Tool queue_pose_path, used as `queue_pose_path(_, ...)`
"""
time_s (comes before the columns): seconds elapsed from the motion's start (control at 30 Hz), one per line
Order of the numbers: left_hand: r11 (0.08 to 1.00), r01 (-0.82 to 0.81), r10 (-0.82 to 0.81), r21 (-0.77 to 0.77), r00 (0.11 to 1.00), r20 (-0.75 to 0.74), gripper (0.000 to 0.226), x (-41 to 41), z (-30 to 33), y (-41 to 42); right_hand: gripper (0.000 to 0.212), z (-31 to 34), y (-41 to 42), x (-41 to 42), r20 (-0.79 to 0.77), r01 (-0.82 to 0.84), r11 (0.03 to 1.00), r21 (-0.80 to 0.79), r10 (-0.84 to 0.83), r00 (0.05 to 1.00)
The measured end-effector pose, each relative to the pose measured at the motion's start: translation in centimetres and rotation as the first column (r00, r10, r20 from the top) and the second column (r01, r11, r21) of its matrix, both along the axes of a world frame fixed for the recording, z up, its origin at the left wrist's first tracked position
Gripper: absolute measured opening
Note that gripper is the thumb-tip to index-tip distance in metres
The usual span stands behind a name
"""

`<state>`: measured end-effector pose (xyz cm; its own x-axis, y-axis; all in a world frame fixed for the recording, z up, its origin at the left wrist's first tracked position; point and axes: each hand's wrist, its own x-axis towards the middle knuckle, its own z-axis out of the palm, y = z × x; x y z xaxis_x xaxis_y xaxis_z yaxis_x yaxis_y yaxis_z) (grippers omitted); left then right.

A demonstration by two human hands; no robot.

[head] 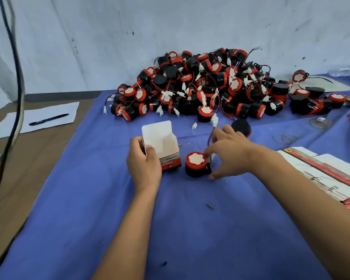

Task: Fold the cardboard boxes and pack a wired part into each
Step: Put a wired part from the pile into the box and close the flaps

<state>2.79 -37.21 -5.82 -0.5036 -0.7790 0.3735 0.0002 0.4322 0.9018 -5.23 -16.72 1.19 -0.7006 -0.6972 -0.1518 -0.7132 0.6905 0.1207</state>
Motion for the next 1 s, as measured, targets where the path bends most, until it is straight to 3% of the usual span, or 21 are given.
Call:
queue_pose_path(0.13, 1.000, 0.001, -0.001, -0.007, 1.000, -0.010, 0.013, -0.1, 0.0, -0.1, 0.099, -0.7, 0.4, 0.1, -0.192, 0.003, 0.996, -0.085, -0.020, 0.981)
queue_pose_path(0.2, 1.000, 0.009, -0.009, -0.011, 1.000, -0.006, 0.013, -0.2, 0.0, -0.1, 0.104, -1.0, -0.3, 0.0, -0.201, -0.071, 0.992, -0.108, 0.048, 0.978)
queue_pose_path(0.33, 0.999, 0.036, -0.036, 0.008, 0.999, 0.004, 0.011, -0.3, -0.3, -0.3, 0.065, -1.3, -1.5, -0.4, -0.029, -0.117, 0.987, -0.114, 0.114, 0.993)
queue_pose_path(0.4, 0.999, 0.038, -0.038, 0.030, 0.999, -0.002, 0.011, -0.3, -0.2, -0.4, 0.059, -1.4, -1.3, -0.6, 0.008, -0.080, 0.963, -0.258, 0.085, 0.996)
queue_pose_path(0.57, 0.981, 0.166, -0.163, 0.104, 0.986, -0.037, 0.012, -0.5, -0.2, 0.0, 0.060, -0.7, -1.2, 0.2, -0.106, -0.061, 0.740, -0.669, -0.014, 0.994)
queue_pose_path(0.67, 0.956, 0.270, -0.265, 0.119, 0.963, -0.056, 0.013, -0.5, -0.4, 0.3, 0.062, 0.7, -2.5, 1.6, -0.166, -0.175, 0.646, -0.743, 0.075, 0.983)
queue_pose_path(0.77, 0.922, 0.360, -0.354, 0.140, 0.933, -0.071, 0.021, -0.4, -0.3, 0.5, 0.059, 1.7, -4.9, 3.7, -0.016, -0.146, 0.522, -0.840, 0.245, 0.969)
queue_pose_path(0.8, 0.913, 0.381, -0.374, 0.148, 0.925, -0.073, 0.027, -0.5, -0.5, 0.5, 0.058, 1.6, -5.7, 4.2, 0.037, -0.120, 0.537, -0.835, 0.272, 0.962)
queue_pose_path(0.9, 0.877, 0.393, -0.387, 0.275, 0.919, -0.080, 0.032, -0.3, -0.4, 0.9, 0.057, 0.4, -6.9, 4.4, 0.129, -0.039, 0.705, -0.708, 0.183, 0.975)
queue_pose_path(1.0, 0.891, 0.381, -0.392, 0.248, 0.920, -0.005, 0.029, -0.5, -0.4, 0.4, 0.055, -0.2, -6.0, 3.8, 0.138, 0.048, 0.748, -0.661, 0.058, 0.989)
